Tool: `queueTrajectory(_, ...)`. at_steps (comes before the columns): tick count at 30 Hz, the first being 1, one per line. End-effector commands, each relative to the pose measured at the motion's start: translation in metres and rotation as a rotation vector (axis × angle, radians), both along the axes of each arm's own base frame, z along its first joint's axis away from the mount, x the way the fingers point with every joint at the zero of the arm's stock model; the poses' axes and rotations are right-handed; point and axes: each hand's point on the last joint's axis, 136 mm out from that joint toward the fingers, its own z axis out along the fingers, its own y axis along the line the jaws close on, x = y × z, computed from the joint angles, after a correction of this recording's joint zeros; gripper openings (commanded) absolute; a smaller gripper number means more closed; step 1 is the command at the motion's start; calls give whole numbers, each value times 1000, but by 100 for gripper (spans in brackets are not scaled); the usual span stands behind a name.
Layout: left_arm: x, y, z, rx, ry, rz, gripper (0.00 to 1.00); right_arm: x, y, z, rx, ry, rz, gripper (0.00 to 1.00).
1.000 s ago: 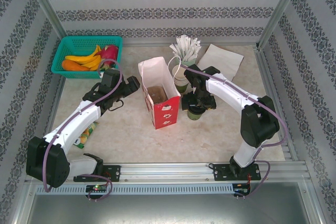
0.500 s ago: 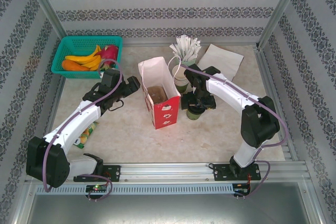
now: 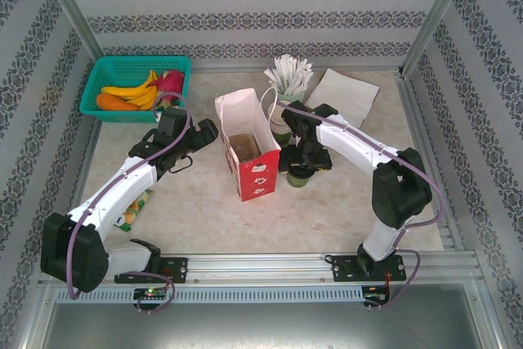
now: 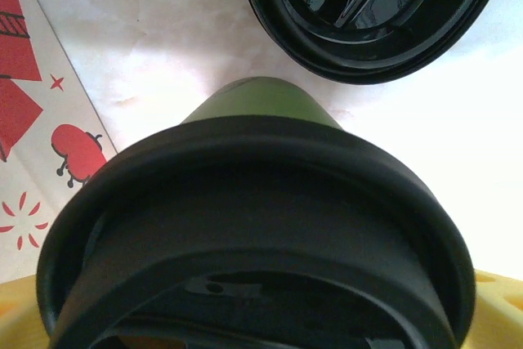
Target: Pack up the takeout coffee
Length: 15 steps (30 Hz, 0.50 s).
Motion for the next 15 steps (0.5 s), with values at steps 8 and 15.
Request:
queueTrajectory(8,1,0,-7,-8,12,-3,99,5,10,3,2,-14,6,97)
queueTrajectory(15,2,0,-3,-5,2,-9,99,4,2,10,-32,-24,10,83)
